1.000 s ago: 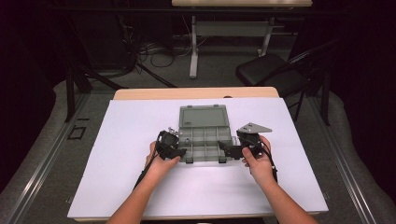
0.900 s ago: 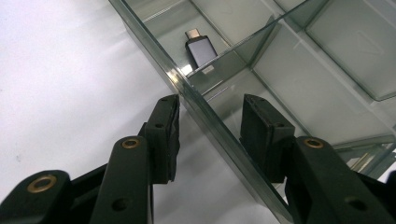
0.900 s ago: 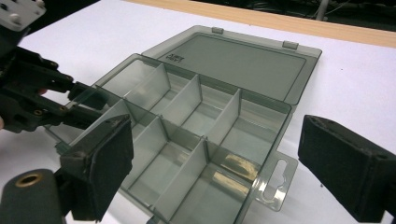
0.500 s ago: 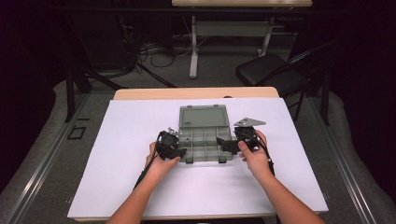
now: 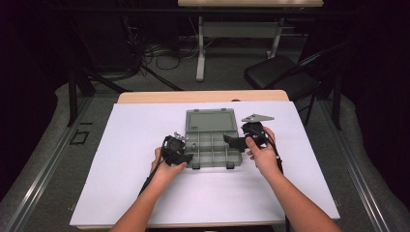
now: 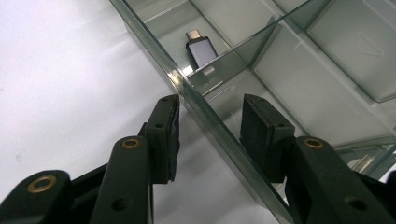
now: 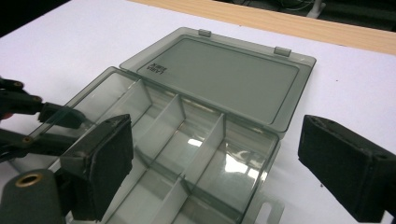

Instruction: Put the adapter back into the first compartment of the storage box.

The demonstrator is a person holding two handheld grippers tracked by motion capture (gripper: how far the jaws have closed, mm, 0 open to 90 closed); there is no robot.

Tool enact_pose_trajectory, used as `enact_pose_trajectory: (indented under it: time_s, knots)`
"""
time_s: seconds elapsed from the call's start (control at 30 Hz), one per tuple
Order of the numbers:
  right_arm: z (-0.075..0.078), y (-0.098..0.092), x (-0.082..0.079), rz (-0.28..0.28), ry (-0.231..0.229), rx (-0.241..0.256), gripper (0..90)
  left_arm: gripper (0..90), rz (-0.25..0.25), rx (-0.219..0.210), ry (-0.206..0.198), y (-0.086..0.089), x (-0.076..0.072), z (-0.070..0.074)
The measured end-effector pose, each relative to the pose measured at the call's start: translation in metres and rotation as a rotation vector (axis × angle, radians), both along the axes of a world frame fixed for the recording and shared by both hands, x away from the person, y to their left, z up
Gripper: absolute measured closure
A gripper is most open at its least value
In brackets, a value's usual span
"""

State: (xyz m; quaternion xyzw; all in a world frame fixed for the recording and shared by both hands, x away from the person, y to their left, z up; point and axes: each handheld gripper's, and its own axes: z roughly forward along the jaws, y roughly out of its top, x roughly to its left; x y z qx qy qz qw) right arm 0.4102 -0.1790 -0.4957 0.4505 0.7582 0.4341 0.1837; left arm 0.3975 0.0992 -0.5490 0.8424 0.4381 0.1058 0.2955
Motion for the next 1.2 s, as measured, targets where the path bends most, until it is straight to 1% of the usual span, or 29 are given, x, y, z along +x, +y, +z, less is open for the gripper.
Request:
enact_pose_trajectory:
  time_s: [0.1,0.13,0.2,0.23,0.27,0.4,0.5,0.6,0.67,0.77,0.9,0.97,1.0,1.03,1.07,1.13,1.2]
  knots:
    - [0.004,0.001,0.008,-0.011,0.013,-0.005,10.1,57.4,-0.003,0.003,0.005,0.000,0.000,0.000]
    - [0.005,0.002,0.011,-0.014,0.011,-0.002,10.1,57.4,-0.003,0.001,0.004,0.000,0.000,0.000]
    - [0.009,0.003,0.020,-0.028,0.021,-0.016,10.1,57.3,-0.002,0.001,0.004,0.000,0.000,0.000]
    - [0.009,0.004,0.023,-0.033,0.024,-0.010,10.2,57.4,-0.002,0.001,0.005,0.000,0.000,0.000]
    - [0.012,0.005,0.029,-0.041,0.038,-0.008,10.2,57.4,-0.002,0.001,0.004,0.000,0.000,0.000]
    - [0.021,0.011,0.042,-0.043,0.054,-0.031,10.3,57.4,-0.001,0.000,0.004,0.000,0.000,0.000]
    - [0.026,0.016,0.051,-0.060,0.073,-0.037,10.2,57.4,0.001,0.002,0.002,0.000,0.000,0.000]
    - [0.028,0.021,0.062,-0.074,0.087,-0.064,10.2,57.4,0.001,0.000,0.004,0.000,0.000,0.000]
    - [0.028,0.024,0.067,-0.084,0.098,-0.071,10.2,57.4,0.003,-0.001,0.002,0.000,0.000,0.000]
    - [0.025,0.027,0.074,-0.095,0.144,-0.066,10.1,57.4,0.005,0.002,0.002,0.000,0.000,0.000]
    - [0.022,0.028,0.083,-0.109,0.169,-0.073,8.5,57.4,0.005,-0.002,0.001,0.000,0.000,0.000]
    - [0.020,0.025,0.088,-0.127,0.190,-0.035,8.5,57.4,0.006,-0.003,0.001,0.000,0.000,0.000]
    - [0.018,0.024,0.090,-0.134,0.206,-0.027,8.5,57.4,0.006,-0.002,0.001,0.000,0.000,0.000]
    - [0.016,0.023,0.092,-0.137,0.213,-0.023,8.5,57.4,0.006,-0.003,0.001,0.000,0.000,0.000]
    - [0.015,0.023,0.093,-0.146,0.225,-0.030,8.5,57.4,0.005,-0.002,0.003,0.000,0.000,0.000]
    - [0.011,0.022,0.096,-0.150,0.232,-0.040,8.5,57.3,0.008,0.002,0.002,0.000,0.000,0.000]
    - [0.005,0.022,0.099,-0.159,0.248,-0.048,8.5,57.4,0.008,0.002,0.002,0.000,0.000,0.000]
